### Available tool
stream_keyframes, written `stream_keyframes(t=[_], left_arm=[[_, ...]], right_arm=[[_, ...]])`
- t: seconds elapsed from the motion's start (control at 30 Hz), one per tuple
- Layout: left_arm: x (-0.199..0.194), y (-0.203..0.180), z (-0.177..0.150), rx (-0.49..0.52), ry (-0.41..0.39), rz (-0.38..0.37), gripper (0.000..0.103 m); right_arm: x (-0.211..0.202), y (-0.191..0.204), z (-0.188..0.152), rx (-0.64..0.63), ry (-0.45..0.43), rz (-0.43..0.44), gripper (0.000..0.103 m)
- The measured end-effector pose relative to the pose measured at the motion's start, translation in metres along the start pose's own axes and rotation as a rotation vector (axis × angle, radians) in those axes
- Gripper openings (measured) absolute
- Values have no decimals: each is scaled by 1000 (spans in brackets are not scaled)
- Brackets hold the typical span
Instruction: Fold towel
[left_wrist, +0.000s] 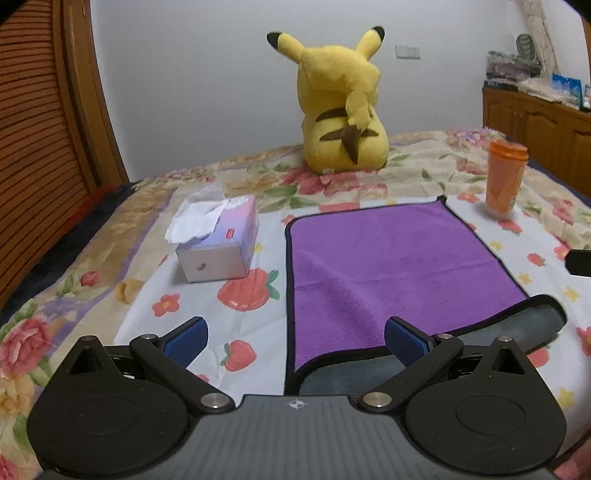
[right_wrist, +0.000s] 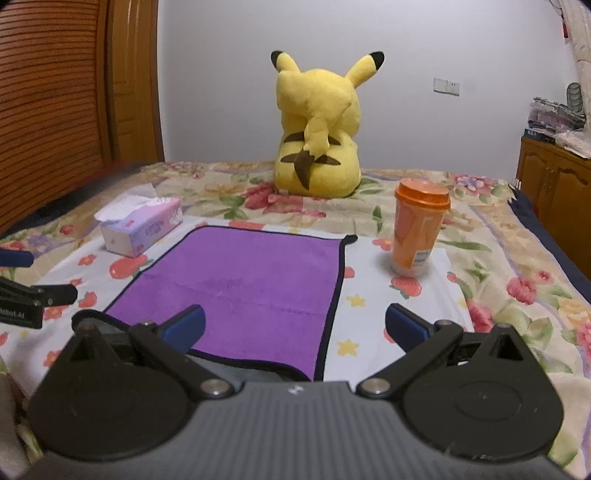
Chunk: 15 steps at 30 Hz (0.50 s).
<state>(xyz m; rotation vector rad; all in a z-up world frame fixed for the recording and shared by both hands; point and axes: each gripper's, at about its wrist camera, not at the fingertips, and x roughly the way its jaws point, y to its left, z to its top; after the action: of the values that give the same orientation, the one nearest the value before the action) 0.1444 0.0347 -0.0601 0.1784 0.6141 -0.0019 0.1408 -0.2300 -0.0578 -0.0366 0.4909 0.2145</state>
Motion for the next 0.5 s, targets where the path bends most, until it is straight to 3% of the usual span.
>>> stream_keyframes(t=[0.5], left_arm=[[43, 11, -5, 0, 119, -89, 103]], right_arm=[[25, -2, -6, -8, 103, 18, 103]])
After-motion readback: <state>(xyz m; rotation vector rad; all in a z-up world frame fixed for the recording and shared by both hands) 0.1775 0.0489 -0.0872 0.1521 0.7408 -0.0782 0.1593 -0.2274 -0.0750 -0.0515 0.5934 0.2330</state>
